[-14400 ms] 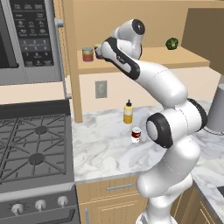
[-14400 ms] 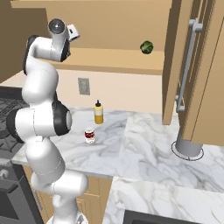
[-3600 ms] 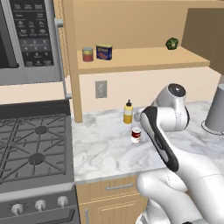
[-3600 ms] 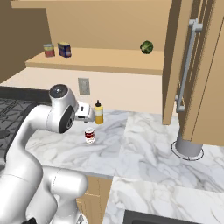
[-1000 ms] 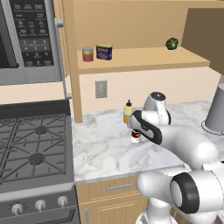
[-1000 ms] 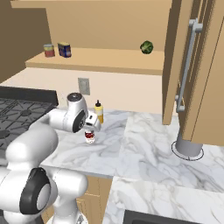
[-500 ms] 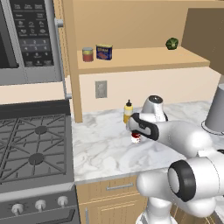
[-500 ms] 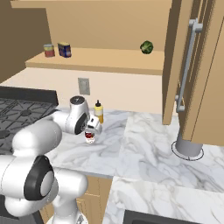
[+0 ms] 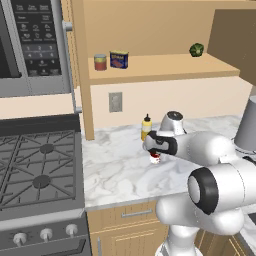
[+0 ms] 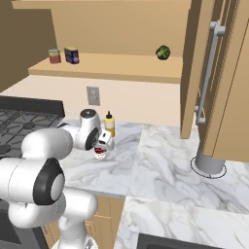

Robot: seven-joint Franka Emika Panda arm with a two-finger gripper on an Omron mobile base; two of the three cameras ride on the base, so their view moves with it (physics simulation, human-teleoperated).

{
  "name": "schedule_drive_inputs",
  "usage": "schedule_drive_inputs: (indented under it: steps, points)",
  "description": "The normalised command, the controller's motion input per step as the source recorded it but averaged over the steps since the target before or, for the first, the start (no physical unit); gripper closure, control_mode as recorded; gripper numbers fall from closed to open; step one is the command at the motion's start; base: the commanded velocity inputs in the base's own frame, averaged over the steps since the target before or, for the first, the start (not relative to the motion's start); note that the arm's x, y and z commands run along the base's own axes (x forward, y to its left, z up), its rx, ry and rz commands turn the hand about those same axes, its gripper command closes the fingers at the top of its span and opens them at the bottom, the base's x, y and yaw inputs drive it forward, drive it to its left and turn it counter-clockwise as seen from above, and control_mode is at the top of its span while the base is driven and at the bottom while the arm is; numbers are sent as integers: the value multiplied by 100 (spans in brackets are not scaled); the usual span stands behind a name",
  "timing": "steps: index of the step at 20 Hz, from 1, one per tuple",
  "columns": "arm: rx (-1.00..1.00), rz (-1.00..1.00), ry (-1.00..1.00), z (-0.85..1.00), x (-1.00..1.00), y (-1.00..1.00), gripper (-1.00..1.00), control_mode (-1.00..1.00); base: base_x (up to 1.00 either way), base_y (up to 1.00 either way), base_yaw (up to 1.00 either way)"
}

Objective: Pick the cans from the counter and place them in their designated side in the cabinet.

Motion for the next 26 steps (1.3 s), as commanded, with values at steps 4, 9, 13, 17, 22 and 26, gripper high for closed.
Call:
schedule_drive_inputs:
  steps: [4,9,13,17,22,26]
  points:
    - [0,-1,0,-10,17,0,-100,-100,0,0,0]
    - [0,-1,0,-14,17,0,-100,-100,0,0,0]
    - [0,-1,2,-19,16,0,-100,-100,0,0,0]
    - [0,-1,2,-21,16,0,-100,-100,0,0,0]
    - [0,-1,2,-18,17,0,-100,-100,0,0,0]
    - [0,-1,2,-17,17,1,100,-100,0,0,0]
